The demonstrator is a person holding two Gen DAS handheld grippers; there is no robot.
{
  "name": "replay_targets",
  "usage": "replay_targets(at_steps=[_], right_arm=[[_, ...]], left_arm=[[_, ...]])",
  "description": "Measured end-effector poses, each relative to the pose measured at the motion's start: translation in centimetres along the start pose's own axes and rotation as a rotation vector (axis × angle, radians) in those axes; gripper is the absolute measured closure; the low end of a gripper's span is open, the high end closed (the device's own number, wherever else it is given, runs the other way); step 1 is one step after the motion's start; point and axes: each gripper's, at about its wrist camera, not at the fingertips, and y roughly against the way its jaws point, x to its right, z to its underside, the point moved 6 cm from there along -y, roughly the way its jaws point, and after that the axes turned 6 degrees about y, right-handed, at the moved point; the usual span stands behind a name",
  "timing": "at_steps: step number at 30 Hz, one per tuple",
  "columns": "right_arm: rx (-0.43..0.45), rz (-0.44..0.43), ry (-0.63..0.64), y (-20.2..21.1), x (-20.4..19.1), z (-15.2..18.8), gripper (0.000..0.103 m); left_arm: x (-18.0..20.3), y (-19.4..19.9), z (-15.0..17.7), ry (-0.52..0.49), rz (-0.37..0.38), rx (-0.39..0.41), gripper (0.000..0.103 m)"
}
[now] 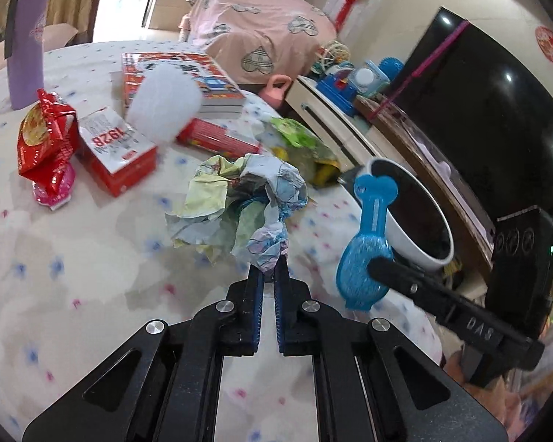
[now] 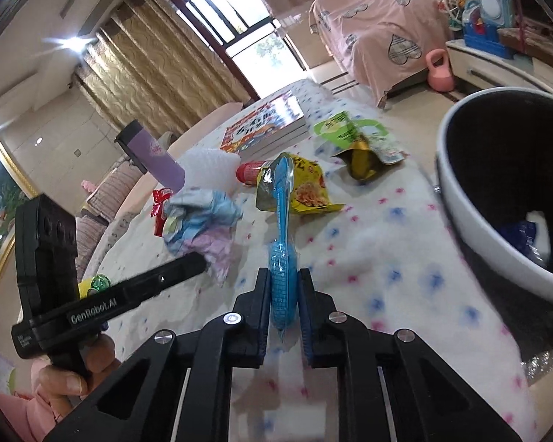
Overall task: Collect trash
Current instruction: 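Carry the paper and blue bottle over the bin and open both grippers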
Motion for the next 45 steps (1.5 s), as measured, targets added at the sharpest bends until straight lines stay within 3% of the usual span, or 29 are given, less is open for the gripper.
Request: replay_targets(at_steps=[22,45], right_arm=[[0.125,0.156,-0.075,9.0,5.3,1.0,0.089],[0.203,0.224,-0.125,12.7,9.6,-0.5,0.089]], left_arm=[[8.6,-0.3,2.2,-0.176,0.066,-0.028,0.098],[15.7,-3.5,0.9,-0.300,0.105,-0.065,0.098]])
